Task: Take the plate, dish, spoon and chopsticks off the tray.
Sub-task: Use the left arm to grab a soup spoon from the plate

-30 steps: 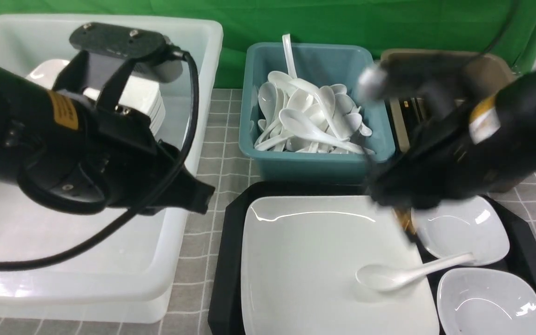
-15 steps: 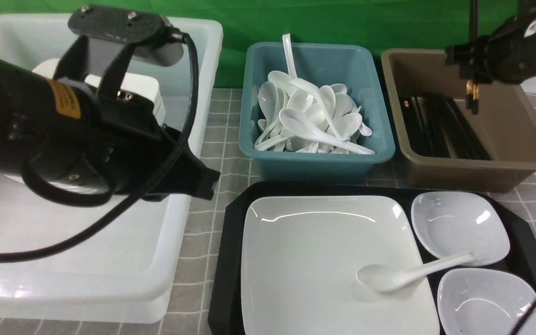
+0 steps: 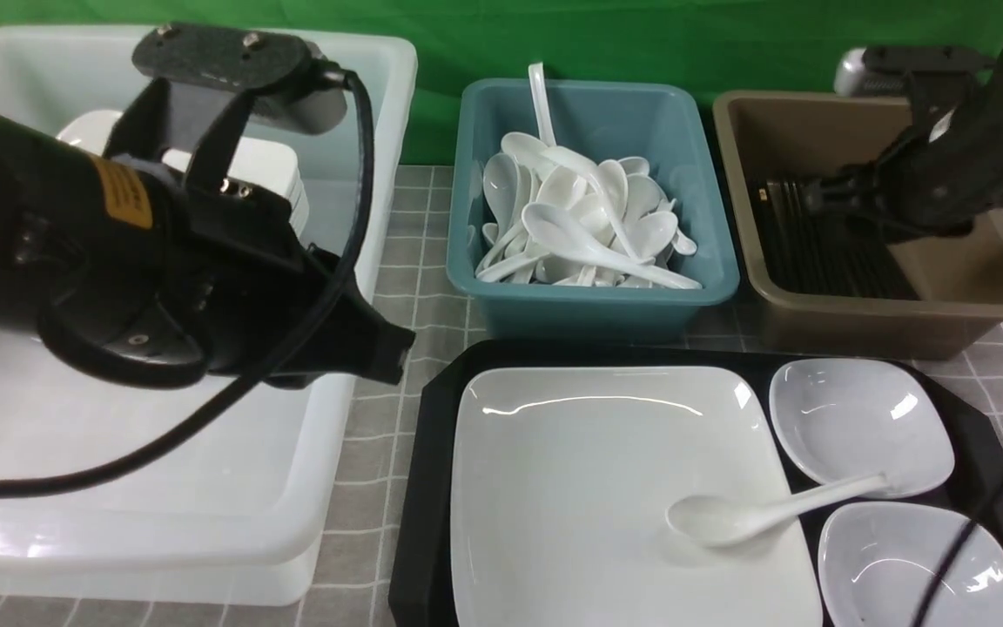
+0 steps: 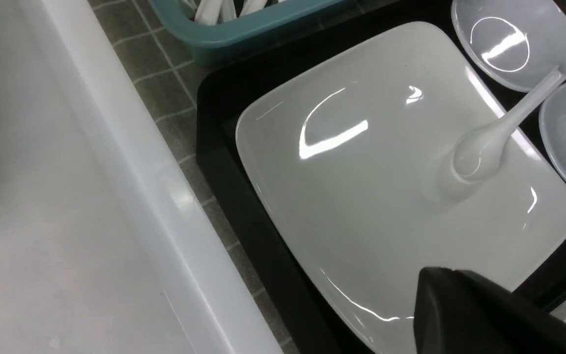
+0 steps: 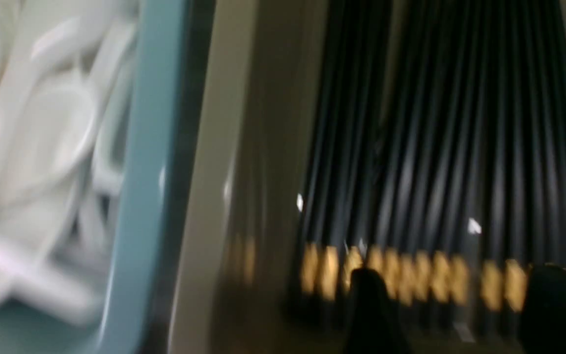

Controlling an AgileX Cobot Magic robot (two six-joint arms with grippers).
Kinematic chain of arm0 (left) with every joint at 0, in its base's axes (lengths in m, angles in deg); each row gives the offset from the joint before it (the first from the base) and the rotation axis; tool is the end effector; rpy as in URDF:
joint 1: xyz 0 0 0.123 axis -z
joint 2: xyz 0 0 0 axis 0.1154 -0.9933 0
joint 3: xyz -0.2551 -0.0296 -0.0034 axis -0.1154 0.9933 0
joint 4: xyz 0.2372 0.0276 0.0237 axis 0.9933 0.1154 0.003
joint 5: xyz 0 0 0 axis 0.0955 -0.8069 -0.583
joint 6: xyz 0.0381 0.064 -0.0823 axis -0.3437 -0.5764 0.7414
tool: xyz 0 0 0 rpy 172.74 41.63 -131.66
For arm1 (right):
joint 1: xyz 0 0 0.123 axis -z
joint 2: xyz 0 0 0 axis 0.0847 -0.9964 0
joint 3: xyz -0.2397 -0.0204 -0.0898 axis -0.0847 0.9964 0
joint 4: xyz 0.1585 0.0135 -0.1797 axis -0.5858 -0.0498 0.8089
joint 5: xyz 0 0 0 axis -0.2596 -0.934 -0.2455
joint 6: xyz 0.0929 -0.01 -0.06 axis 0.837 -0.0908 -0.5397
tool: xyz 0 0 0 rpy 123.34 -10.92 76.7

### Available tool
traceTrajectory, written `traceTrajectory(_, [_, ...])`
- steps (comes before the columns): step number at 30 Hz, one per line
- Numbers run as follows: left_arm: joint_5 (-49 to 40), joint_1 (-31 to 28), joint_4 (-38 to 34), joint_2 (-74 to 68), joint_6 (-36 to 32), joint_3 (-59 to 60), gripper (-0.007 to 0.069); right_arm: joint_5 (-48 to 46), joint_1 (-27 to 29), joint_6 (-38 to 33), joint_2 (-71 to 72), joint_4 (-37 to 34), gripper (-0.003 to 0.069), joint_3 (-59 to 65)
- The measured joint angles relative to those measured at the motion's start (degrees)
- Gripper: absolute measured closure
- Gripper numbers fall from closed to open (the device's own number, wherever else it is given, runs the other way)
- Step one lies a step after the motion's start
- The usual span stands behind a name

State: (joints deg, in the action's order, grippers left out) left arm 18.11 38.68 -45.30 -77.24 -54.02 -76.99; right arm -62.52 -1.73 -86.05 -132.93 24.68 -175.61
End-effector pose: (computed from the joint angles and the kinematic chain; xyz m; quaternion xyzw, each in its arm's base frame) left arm 0.2072 -0.1459 0.3140 0.2420 0.8989 -0.1688 0.3240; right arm 0.4038 0.0467 0.2495 -0.0542 0.9414 0.0192 0.3325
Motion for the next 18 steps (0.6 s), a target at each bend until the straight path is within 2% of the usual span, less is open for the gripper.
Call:
traceTrajectory(3, [-4.73, 0.02, 0.37, -3.21, -1.47, -4.95, 0.0622, -9.73, 0.00, -3.09, 11.01, 0.00, 0.0548, -0.08])
traceTrajectory(5, [-7.37, 0.06, 0.21, -6.38, -3.09, -10.20, 0.0622, -12.53, 0.00, -3.89, 17.49, -0.32, 0.0601, 1.11])
traceTrajectory(9, [-12.14, 2.20, -0.99, -15.43, -8.04, -20.84, 0.0622, -15.40, 0.00, -4.03, 32.25, 0.00, 0.0629, 6.42])
traceTrajectory(13, [-13.87, 8.04, -1.49, -28.33, -12.24, -32.12, 0.0622, -17.77, 0.00, -2.63, 50.68, -2.93, 0.0633, 18.17])
traceTrajectory(18, [-14.00, 14.28, -1.63, -41.17, -14.82, -41.94, 0.0622, -20.89, 0.00, 1.03, 64.85, -4.32, 0.0634, 27.70])
